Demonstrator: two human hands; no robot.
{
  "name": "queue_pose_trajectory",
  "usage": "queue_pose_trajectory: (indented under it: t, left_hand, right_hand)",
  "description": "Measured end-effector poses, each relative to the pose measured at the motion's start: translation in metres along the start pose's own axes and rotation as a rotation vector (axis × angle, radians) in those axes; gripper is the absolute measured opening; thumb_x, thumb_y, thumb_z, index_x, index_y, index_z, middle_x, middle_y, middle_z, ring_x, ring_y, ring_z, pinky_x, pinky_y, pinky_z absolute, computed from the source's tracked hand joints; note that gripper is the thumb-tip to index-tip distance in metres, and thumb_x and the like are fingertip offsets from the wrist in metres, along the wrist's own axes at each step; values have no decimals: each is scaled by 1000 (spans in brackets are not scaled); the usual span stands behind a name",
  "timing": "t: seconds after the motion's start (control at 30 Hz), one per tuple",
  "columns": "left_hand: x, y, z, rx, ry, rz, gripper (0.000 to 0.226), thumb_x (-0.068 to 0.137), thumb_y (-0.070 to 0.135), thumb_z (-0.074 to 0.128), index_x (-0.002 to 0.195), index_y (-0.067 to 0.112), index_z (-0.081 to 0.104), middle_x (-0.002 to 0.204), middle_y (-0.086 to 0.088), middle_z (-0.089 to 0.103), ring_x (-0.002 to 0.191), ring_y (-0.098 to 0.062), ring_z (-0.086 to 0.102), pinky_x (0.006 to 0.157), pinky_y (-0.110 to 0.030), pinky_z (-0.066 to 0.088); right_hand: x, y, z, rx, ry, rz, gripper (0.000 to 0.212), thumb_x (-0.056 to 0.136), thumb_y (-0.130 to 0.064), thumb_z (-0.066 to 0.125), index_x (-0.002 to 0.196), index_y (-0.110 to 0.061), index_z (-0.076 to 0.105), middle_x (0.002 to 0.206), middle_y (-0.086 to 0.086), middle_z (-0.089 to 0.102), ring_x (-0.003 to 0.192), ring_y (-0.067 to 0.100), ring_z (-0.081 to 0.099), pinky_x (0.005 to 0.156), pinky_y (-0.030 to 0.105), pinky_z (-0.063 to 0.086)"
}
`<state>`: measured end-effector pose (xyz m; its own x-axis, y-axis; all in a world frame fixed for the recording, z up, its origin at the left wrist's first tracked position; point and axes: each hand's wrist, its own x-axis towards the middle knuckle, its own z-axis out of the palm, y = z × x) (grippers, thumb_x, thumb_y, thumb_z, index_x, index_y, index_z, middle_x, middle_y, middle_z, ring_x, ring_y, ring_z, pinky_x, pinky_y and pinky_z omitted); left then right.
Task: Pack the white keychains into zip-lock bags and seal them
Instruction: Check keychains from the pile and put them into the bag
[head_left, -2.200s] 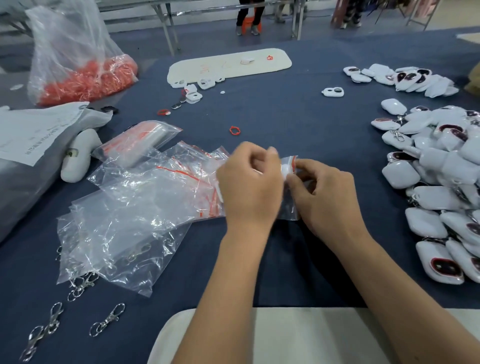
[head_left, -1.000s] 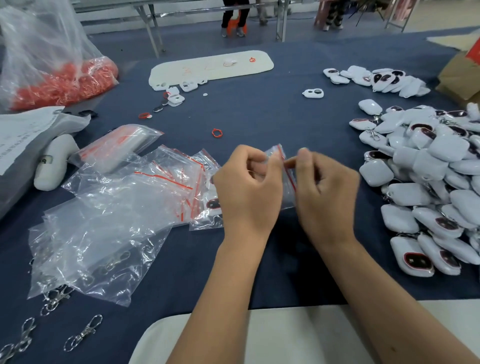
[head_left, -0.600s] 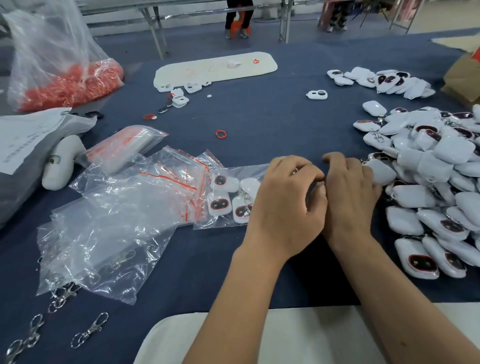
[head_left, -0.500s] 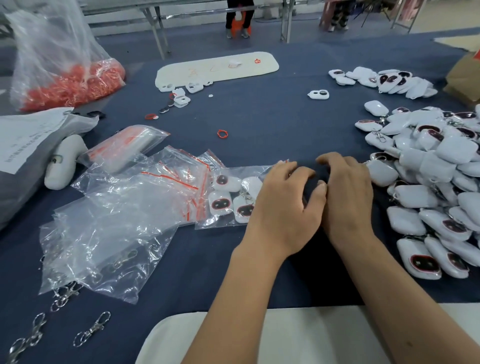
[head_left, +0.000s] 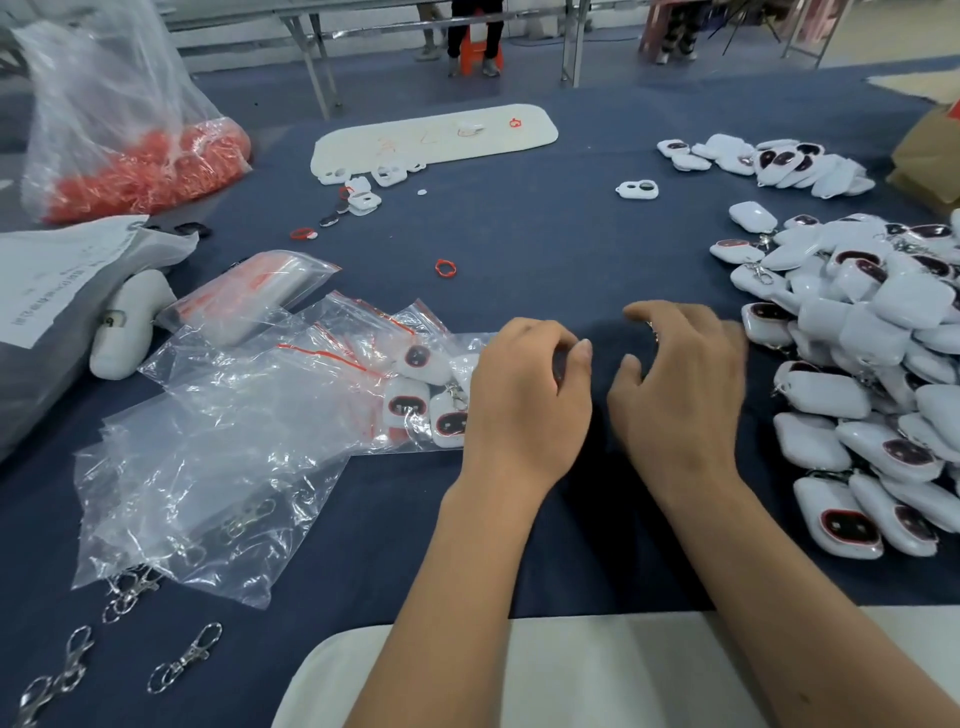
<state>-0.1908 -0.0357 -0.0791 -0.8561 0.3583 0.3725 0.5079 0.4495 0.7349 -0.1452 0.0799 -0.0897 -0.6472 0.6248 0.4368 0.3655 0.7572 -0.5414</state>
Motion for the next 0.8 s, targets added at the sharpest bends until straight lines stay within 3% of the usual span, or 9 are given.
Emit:
queue_pose_trajectory:
  t: [0.1, 0.17, 0.27, 0.37, 0.43, 0.53, 0.6, 0.67, 0.8]
  left_hand:
    - [2, 0, -2, -55, 87, -6, 20, 99, 15, 62, 81, 10, 70, 89, 0, 68, 89, -15, 60, 80, -31, 47]
    - [3, 0, -3, -89, 132, -20, 22, 98, 15, 61, 77, 11, 68, 82, 3, 67, 84, -13, 59, 77, -31, 47]
    - [4, 1, -4, -122, 149, -56, 21, 97, 15, 62, 77, 14, 68, 80, 6, 66, 80, -10, 59, 73, -23, 45]
    - [4, 0, -5, -117, 142, -72, 22, 97, 16, 63, 76, 16, 67, 78, 7, 66, 77, -10, 60, 71, -21, 45]
    - [4, -1, -5, -118, 140, -71, 23, 97, 16, 62, 76, 14, 67, 76, 6, 66, 76, -11, 61, 72, -28, 48]
    - [5, 0, -5, -154, 123, -87, 22, 97, 15, 61, 76, 12, 68, 74, 5, 68, 75, -15, 65, 74, -39, 53]
    - [5, 0, -4, -206, 114, -115, 19, 97, 14, 61, 79, 13, 70, 74, 4, 70, 75, -18, 68, 75, -44, 56]
    - [5, 2, -5, -272, 98, -158, 14, 97, 15, 62, 88, 15, 73, 79, 6, 71, 78, -19, 70, 75, -46, 60]
    - [6, 3, -8, -323, 53, -211, 16, 100, 21, 63, 110, 23, 74, 95, 9, 72, 85, -15, 68, 79, -47, 61]
  right_hand:
    - [1, 3, -1, -137, -11, 61, 46, 89, -9, 67, 134, -22, 65, 143, 7, 57, 138, 35, 38, 104, 50, 35]
    - [2, 4, 0, -156, -105, 58, 45, 92, -7, 64, 135, -21, 65, 143, 8, 56, 136, 35, 38, 103, 47, 36]
    - [2, 4, 0, -90, -58, -3, 45, 90, -1, 62, 131, -16, 69, 133, 14, 54, 119, 38, 46, 96, 29, 28]
    - [3, 7, 1, -151, -94, 46, 41, 94, -11, 62, 134, -18, 67, 142, 19, 47, 125, 43, 44, 99, 31, 22]
    - [5, 10, 3, -232, -155, 17, 32, 100, -20, 59, 130, -17, 69, 133, 17, 55, 121, 39, 47, 99, 35, 24]
    - [7, 10, 3, 88, -77, -18, 22, 106, -30, 57, 104, -18, 76, 100, 6, 70, 97, 29, 59, 82, 30, 34]
    - [9, 9, 3, 427, -88, 79, 44, 110, -36, 48, 78, -12, 68, 74, -3, 75, 72, 16, 66, 68, 31, 46]
    - [11, 6, 3, 656, -196, 186, 53, 111, -39, 45, 80, -2, 67, 71, 4, 76, 54, 15, 61, 53, 34, 49]
    - [11, 4, 1, 949, -386, 259, 27, 108, -29, 56, 95, -13, 72, 66, 1, 69, 49, 13, 58, 44, 23, 47]
